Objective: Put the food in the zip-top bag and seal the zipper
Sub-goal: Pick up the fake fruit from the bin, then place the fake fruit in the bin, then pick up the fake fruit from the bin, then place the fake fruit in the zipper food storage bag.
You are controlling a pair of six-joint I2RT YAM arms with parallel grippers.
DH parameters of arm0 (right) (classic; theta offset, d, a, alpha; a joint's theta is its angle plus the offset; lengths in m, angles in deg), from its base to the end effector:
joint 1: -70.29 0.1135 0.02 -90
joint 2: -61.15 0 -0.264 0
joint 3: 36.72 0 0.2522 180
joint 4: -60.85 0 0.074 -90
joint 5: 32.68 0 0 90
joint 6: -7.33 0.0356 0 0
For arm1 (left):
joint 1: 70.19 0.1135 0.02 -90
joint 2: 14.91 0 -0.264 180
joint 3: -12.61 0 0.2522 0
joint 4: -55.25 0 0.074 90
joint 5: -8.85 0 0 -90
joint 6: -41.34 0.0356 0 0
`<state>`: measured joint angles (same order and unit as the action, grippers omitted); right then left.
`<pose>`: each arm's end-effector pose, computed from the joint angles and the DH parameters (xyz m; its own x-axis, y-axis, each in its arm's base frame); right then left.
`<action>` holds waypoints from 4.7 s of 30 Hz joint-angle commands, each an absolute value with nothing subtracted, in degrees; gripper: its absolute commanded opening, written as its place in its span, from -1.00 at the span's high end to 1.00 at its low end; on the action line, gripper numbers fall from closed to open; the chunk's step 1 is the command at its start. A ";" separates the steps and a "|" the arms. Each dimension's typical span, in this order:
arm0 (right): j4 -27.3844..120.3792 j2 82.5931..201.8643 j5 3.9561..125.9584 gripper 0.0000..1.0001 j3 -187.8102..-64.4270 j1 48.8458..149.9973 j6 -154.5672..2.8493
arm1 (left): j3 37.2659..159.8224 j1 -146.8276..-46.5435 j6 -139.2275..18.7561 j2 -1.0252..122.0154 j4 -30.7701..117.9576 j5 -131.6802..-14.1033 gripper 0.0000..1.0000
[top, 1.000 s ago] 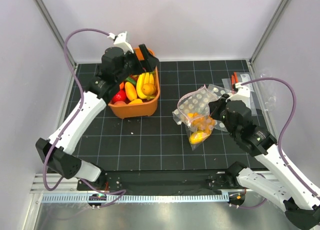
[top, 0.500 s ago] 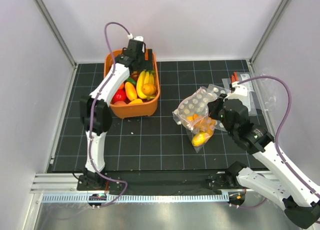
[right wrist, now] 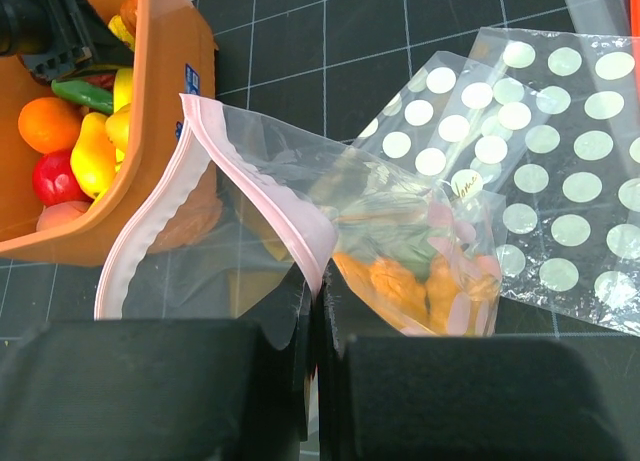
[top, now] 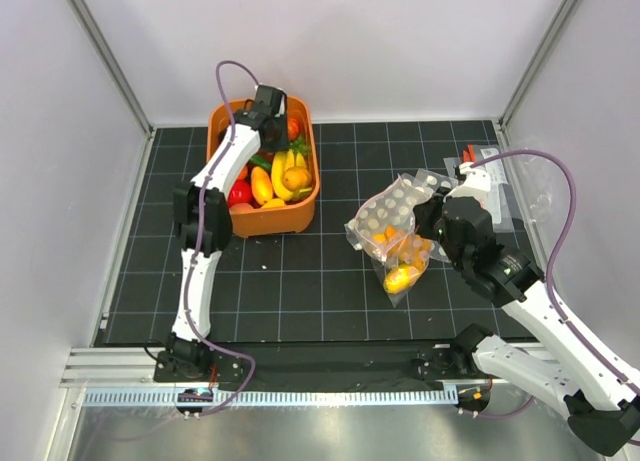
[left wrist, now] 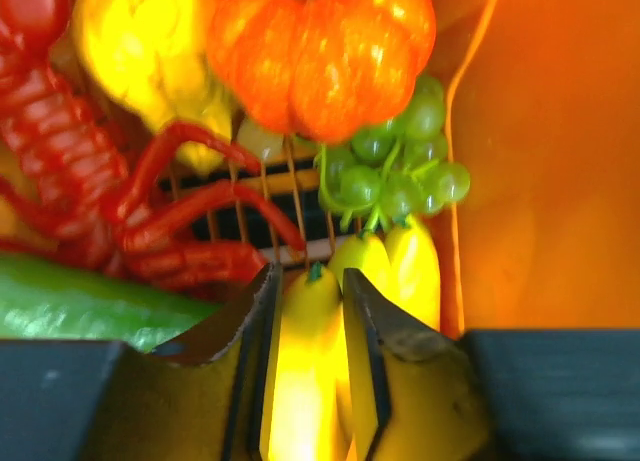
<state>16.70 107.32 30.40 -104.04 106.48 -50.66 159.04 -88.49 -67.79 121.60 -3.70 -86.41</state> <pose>0.1465 0.0872 0.3536 -0.3682 0.3162 -0.8743 0.0059 0.9412 0.3379 0.5059 -0.1639 0.2560 -0.7610 -0.0920 -0.6421 0.0066 0.9887 -0.1495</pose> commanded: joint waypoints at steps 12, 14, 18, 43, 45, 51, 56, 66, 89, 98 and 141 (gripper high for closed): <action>19.41 107.29 29.01 0.99 -105.15 106.42 -50.77 | 135.37 -88.73 -67.64 87.49 6.07 -84.75 0.93; 19.50 107.46 29.19 0.98 -105.15 106.42 -50.77 | 134.75 -88.64 -67.90 86.69 6.33 -84.58 0.99; 19.50 107.20 29.02 0.98 -105.15 106.42 -50.77 | 132.12 -88.91 -68.61 84.85 8.44 -84.40 0.99; 19.32 106.76 29.72 0.98 -105.15 106.42 -50.86 | 125.27 -90.13 -67.91 82.75 -0.78 -87.13 -0.99; 19.41 106.76 29.98 0.98 -105.15 106.42 -50.86 | 120.70 -91.10 -67.56 81.69 -0.87 -87.65 -0.99; 19.50 106.94 29.98 0.98 -104.98 106.42 -50.86 | 114.62 -91.54 -67.82 82.46 -2.54 -94.50 -0.99; 19.76 107.11 30.33 0.98 -104.89 106.42 -50.77 | 117.78 -91.37 -68.34 93.34 -4.21 -96.18 -1.00; 19.76 107.03 30.42 0.98 -104.89 106.42 -50.86 | 113.40 -91.28 -69.48 86.91 3.51 -92.85 0.40; 20.11 107.82 31.47 0.99 -104.63 106.42 -50.68 | 99.07 -92.50 -71.59 59.28 16.76 -70.22 0.64; 20.64 108.34 32.18 0.98 -104.27 106.42 -50.68 | 93.70 -107.86 -71.42 53.38 23.46 -63.31 0.60; 23.19 104.74 35.00 0.98 -102.34 106.42 -49.72 | 118.92 -127.31 -68.69 77.98 9.59 -74.65 0.56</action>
<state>20.13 106.47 36.45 -102.30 106.48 -50.58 117.42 -127.00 -68.99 75.57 9.81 -75.70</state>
